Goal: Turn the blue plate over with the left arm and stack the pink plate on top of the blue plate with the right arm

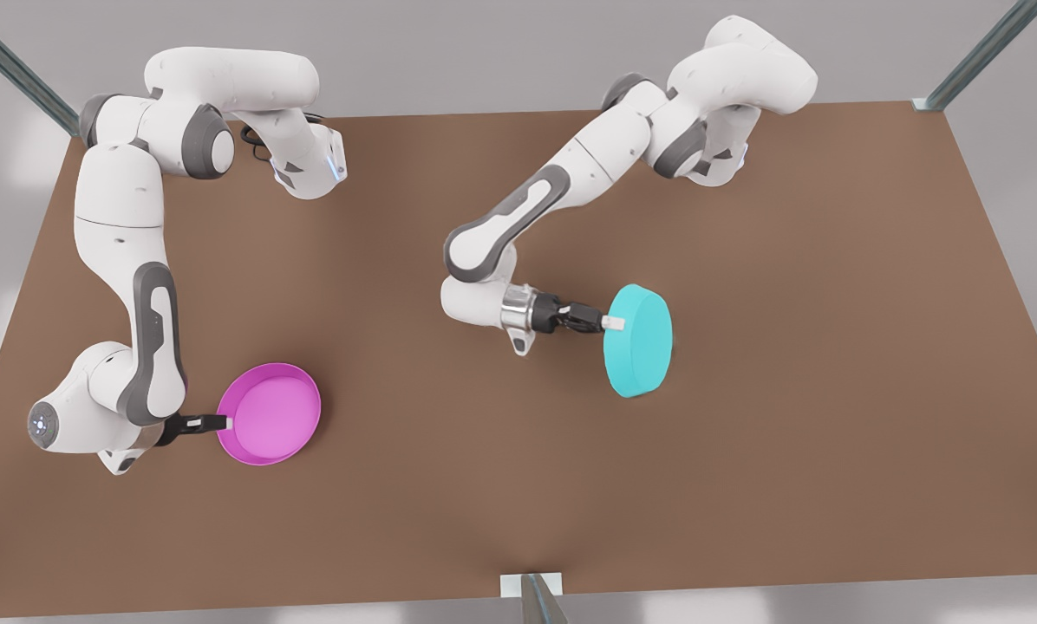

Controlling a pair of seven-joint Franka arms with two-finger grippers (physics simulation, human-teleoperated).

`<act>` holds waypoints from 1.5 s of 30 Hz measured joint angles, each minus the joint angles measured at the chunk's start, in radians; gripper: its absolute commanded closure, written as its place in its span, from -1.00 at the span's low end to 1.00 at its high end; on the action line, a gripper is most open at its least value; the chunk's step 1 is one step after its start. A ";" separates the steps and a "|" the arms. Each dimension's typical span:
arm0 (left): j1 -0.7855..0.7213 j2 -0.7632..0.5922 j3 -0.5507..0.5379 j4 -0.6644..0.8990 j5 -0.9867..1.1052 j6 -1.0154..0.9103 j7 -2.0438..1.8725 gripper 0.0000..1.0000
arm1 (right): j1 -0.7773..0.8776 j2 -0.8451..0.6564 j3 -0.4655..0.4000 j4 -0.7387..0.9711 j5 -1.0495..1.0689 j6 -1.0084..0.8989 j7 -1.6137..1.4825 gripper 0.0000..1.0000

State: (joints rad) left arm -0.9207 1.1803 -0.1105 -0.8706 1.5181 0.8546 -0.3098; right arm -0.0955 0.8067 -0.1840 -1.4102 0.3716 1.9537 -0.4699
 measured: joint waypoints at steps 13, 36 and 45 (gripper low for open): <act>-0.064 0.148 -0.001 0.071 0.066 -0.015 -0.142 0.57 | 0.002 0.007 0.000 0.000 0.000 0.009 -0.014 -1.00; -0.023 0.212 -0.230 0.149 0.062 0.108 -0.306 -1.00 | 0.010 0.050 0.007 0.004 0.026 0.027 -0.034 -1.00; 0.060 0.194 -0.487 0.197 0.057 0.281 -0.462 -1.00 | 0.011 0.050 0.012 0.005 0.027 0.031 -0.038 -1.00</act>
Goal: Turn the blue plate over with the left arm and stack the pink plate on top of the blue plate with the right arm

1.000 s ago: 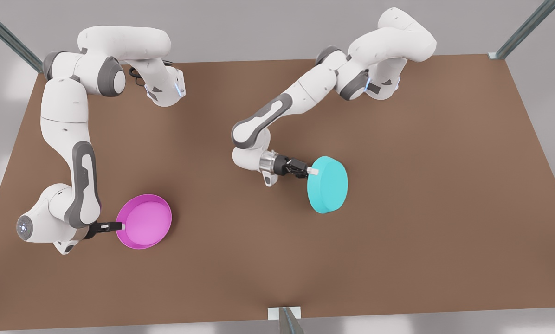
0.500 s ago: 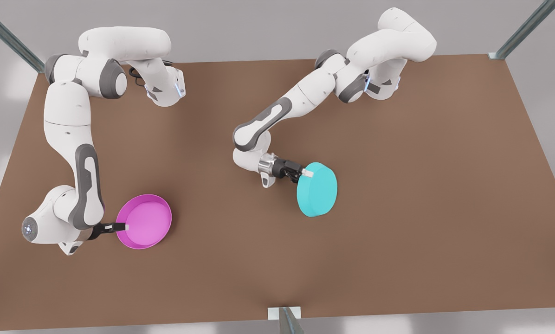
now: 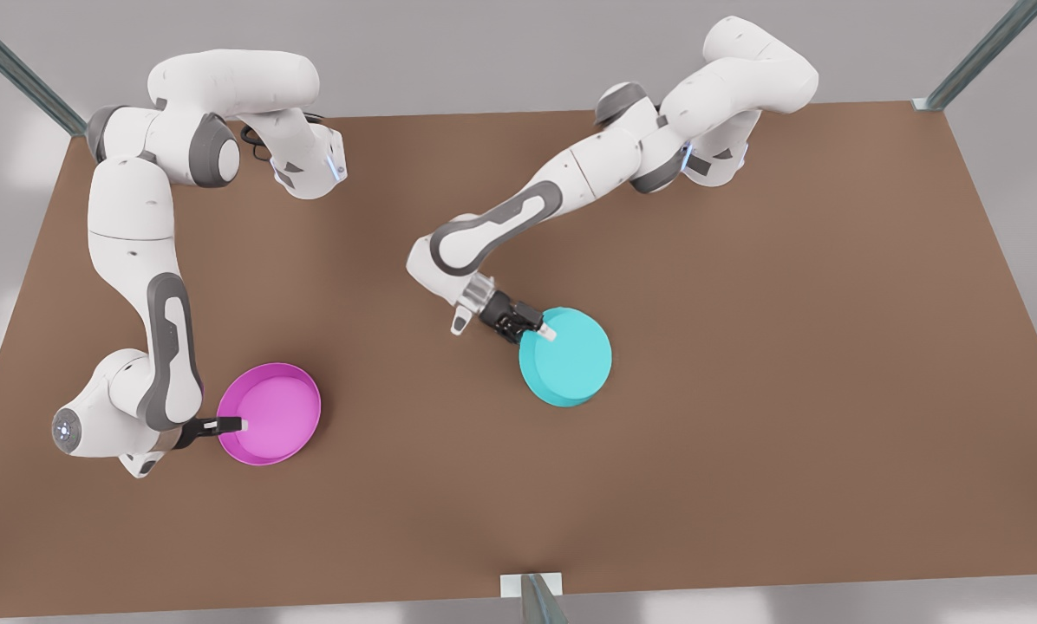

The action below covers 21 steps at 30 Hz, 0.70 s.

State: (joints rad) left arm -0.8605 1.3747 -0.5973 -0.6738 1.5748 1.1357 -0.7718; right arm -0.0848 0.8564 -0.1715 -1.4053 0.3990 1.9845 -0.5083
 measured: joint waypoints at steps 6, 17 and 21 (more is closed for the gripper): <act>0.001 -0.001 -0.103 0.007 -0.001 0.087 -0.101 -1.00 | 0.000 -0.001 0.001 0.000 0.000 0.000 -0.002 -1.00; 0.086 -0.087 -0.202 0.035 -0.130 0.275 -0.302 -1.00 | 0.002 -0.001 0.003 -0.001 0.000 0.000 -0.004 -1.00; 0.286 -0.215 -0.401 0.027 -0.180 0.304 -0.359 -1.00 | 0.002 -0.001 0.008 0.000 0.001 0.001 -0.005 -1.00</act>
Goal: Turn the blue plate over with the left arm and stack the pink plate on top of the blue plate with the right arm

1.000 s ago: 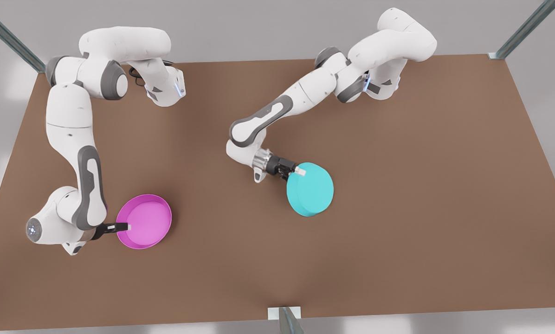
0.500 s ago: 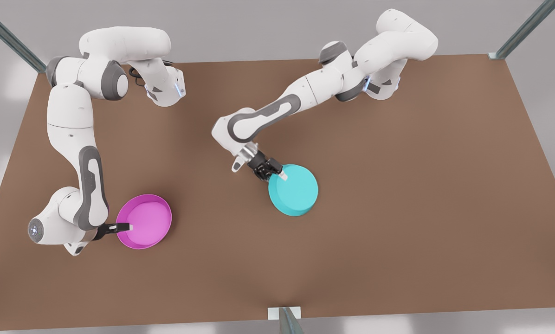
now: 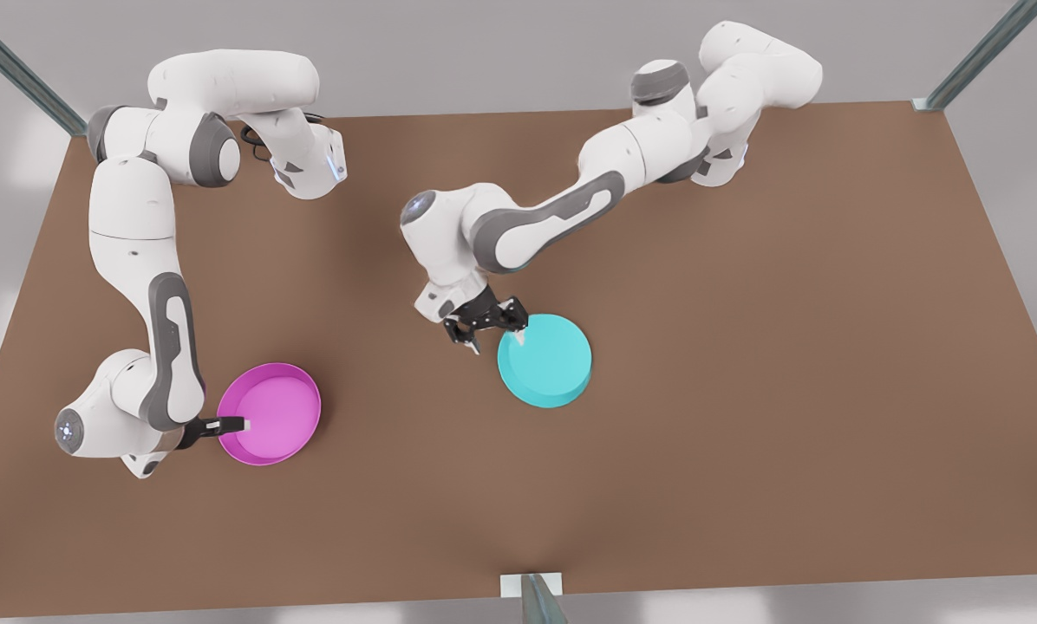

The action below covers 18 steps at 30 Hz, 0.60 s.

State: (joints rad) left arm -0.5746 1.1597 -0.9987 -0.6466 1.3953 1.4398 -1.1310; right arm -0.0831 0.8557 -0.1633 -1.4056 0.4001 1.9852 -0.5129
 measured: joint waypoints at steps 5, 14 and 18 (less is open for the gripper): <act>0.485 -0.072 -0.030 -0.010 -0.094 -0.025 -0.009 -1.00 | -0.001 0.001 0.001 0.000 0.000 0.001 -0.003 -0.67; 0.934 -0.620 0.323 -0.205 -0.707 -0.348 0.325 -1.00 | 0.000 0.001 0.001 0.000 -0.001 0.005 -0.009 -0.29; 0.786 -1.081 0.754 -0.849 -1.092 -0.198 0.511 -1.00 | 0.000 0.003 0.002 -0.001 -0.001 0.013 -0.011 -0.09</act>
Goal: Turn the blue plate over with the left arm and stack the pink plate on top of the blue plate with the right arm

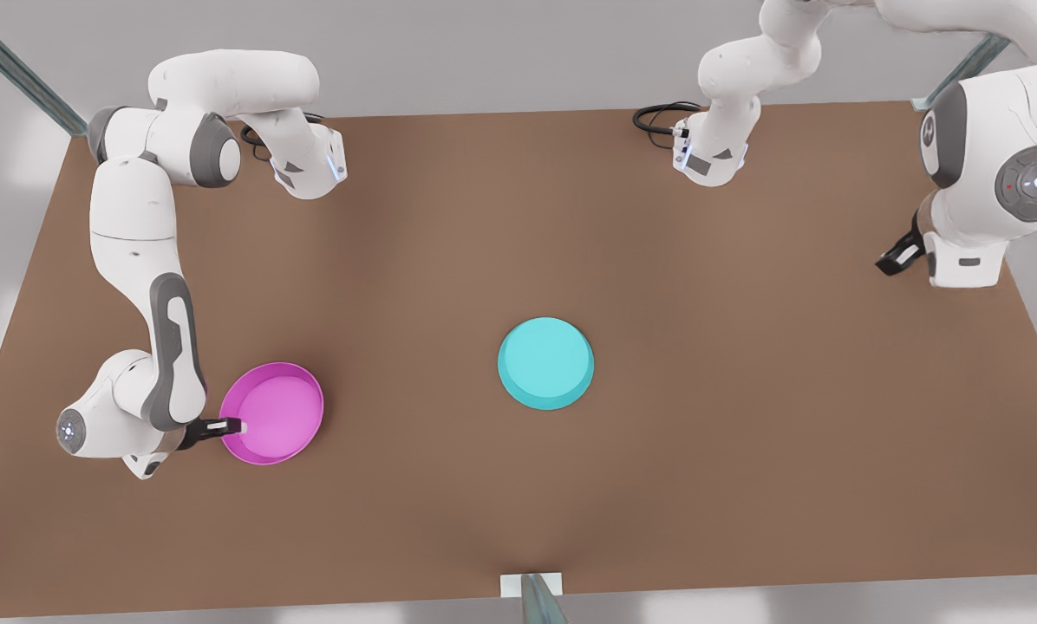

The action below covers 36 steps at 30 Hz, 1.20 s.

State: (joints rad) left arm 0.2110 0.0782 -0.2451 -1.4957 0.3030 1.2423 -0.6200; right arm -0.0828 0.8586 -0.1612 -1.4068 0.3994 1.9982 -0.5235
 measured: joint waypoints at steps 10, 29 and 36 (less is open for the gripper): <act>0.010 -0.035 0.039 -0.060 -0.185 0.174 0.329 -1.00 | -0.013 -0.012 0.027 0.005 0.006 0.000 -0.017 0.57; -0.019 -0.030 0.038 -0.049 -0.198 0.212 0.613 -1.00 | 0.287 -0.081 0.199 0.147 0.116 -0.065 0.067 0.57; -0.006 -0.030 0.038 -0.049 -0.198 0.213 0.661 -1.00 | 0.466 -0.043 0.224 0.183 0.156 0.033 0.233 0.57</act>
State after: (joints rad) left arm 0.2050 0.0486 -0.2067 -1.5452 0.1053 1.4557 0.0406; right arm 0.3832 0.8158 0.0628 -1.2235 0.5553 2.0316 -0.2904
